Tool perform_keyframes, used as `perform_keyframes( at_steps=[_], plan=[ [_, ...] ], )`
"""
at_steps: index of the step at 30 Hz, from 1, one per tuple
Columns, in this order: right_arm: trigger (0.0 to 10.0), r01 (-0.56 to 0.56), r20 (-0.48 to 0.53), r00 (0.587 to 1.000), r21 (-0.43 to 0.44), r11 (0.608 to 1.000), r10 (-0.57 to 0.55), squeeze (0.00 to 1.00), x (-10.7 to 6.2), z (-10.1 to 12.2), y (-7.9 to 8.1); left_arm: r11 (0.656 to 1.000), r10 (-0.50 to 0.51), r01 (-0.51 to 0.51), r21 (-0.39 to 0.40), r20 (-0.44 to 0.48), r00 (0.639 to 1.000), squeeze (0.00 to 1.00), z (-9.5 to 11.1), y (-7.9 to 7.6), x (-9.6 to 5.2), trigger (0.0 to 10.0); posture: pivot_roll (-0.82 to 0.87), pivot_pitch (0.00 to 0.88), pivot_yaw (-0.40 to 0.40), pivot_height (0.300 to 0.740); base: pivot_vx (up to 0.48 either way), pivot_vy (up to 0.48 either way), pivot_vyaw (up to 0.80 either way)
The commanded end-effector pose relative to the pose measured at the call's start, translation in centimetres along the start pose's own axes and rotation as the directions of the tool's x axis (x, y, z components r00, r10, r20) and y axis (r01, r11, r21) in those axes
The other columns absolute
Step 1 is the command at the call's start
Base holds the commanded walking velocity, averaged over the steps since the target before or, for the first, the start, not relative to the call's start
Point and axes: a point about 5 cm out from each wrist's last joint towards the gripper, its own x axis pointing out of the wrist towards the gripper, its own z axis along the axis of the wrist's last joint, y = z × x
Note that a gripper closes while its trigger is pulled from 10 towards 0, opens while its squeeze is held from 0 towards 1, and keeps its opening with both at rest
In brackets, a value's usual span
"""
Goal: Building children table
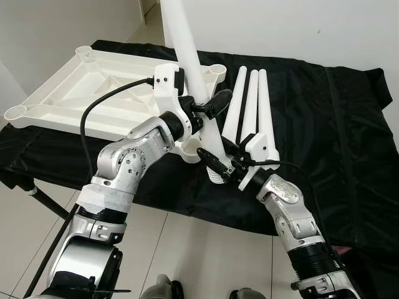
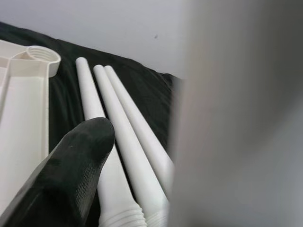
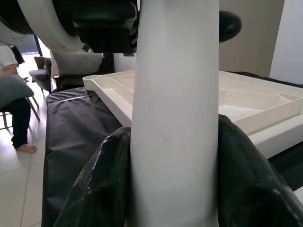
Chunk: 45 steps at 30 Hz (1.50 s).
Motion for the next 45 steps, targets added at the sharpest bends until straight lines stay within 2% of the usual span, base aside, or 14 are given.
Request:
perform_keyframes(
  at_steps=[1,2,3,14,23,24,25,30,31,32,33,45],
  plan=[
    [10.0,0.008,-0.002,1.0,-0.002,1.0,-0.008,0.0,-0.3,0.1,0.0,0.966,-0.258,0.257,0.005,0.019,0.966,0.0,1.0,-0.9,-0.4,7.3,-0.13,0.078,0.106,0.74,0.0,0.0,0.0],
    [10.0,0.008,-0.004,1.0,-0.002,1.0,-0.008,0.0,-0.3,0.1,0.0,0.967,-0.256,0.256,0.004,0.022,0.966,0.0,1.1,-0.8,-0.4,7.5,-0.13,0.078,0.106,0.74,0.0,0.0,0.0],
    [10.0,0.009,-0.005,1.0,-0.002,1.0,-0.009,0.0,-0.4,0.1,0.0,0.966,-0.259,0.26,-0.001,0.024,0.965,0.0,1.2,-0.8,-0.4,0.0,-0.13,0.078,0.106,0.74,0.0,0.0,0.0],
    [10.0,0.02,-0.005,1.0,-0.008,1.0,-0.02,0.0,-0.5,0.2,-0.2,0.958,-0.285,0.285,-0.015,0.015,0.958,0.0,0.9,-1.1,-0.6,0.0,-0.13,0.08,0.106,0.74,0.0,0.0,0.0],
    [10.0,0.031,-0.037,0.999,-0.002,1.0,-0.031,0.0,-0.4,0.5,-0.5,0.952,-0.306,0.306,0.005,0.0,0.952,0.0,1.2,-1.6,-0.4,0.0,-0.13,0.087,0.102,0.74,0.0,0.0,0.0],
    [10.0,0.025,-0.042,0.999,0.0,1.0,-0.025,1.0,-0.5,0.6,-0.5,0.954,-0.299,0.299,0.007,-0.007,0.954,0.0,1.1,-1.6,-0.4,3.4,-0.13,0.087,0.102,0.74,0.0,0.0,0.0],
    [10.0,0.013,-0.045,0.999,0.006,1.0,-0.013,1.0,-0.5,0.7,-0.6,0.957,-0.288,0.289,0.009,-0.015,0.957,0.0,0.9,-1.5,-0.3,10.0,-0.13,0.087,0.102,0.74,0.0,0.0,0.0],
    [10.0,0.032,-0.081,0.996,-0.014,0.999,-0.033,1.0,-0.3,1.0,-1.1,0.949,-0.312,0.313,0.023,-0.026,0.95,0.0,0.8,-1.7,-0.2,10.0,-0.13,0.096,0.098,0.74,0.0,0.0,0.0],
    [10.0,0.038,-0.104,0.994,-0.024,0.999,-0.041,0.17,-0.1,1.1,-1.2,0.947,-0.319,0.32,0.033,-0.032,0.947,0.0,0.8,-1.9,-0.2,10.0,-0.13,0.096,0.098,0.74,0.0,0.0,0.0],
    [10.0,0.038,-0.104,0.994,-0.024,0.999,-0.041,0.17,-0.1,1.1,-1.2,0.947,-0.319,0.32,0.033,-0.032,0.947,0.0,0.8,-1.9,-0.2,10.0,-0.13,0.096,0.098,0.74,0.0,0.0,0.0],
    [10.0,0.033,-0.133,0.99,-0.032,0.999,-0.037,0.0,0.2,1.2,-1.3,0.945,-0.321,0.323,0.043,-0.039,0.946,0.0,0.7,-2.0,-0.1,10.0,-0.13,0.098,0.096,0.74,0.0,0.0,0.0],
    [10.0,-0.034,-0.26,0.966,-0.11,0.993,0.005,0.0,2.9,3.5,-1.7,0.93,-0.347,0.354,0.102,-0.078,0.935,0.0,0.0,-3.0,0.1,10.0,-0.13,0.09,0.092,0.74,0.0,0.0,0.0]
  ],
)
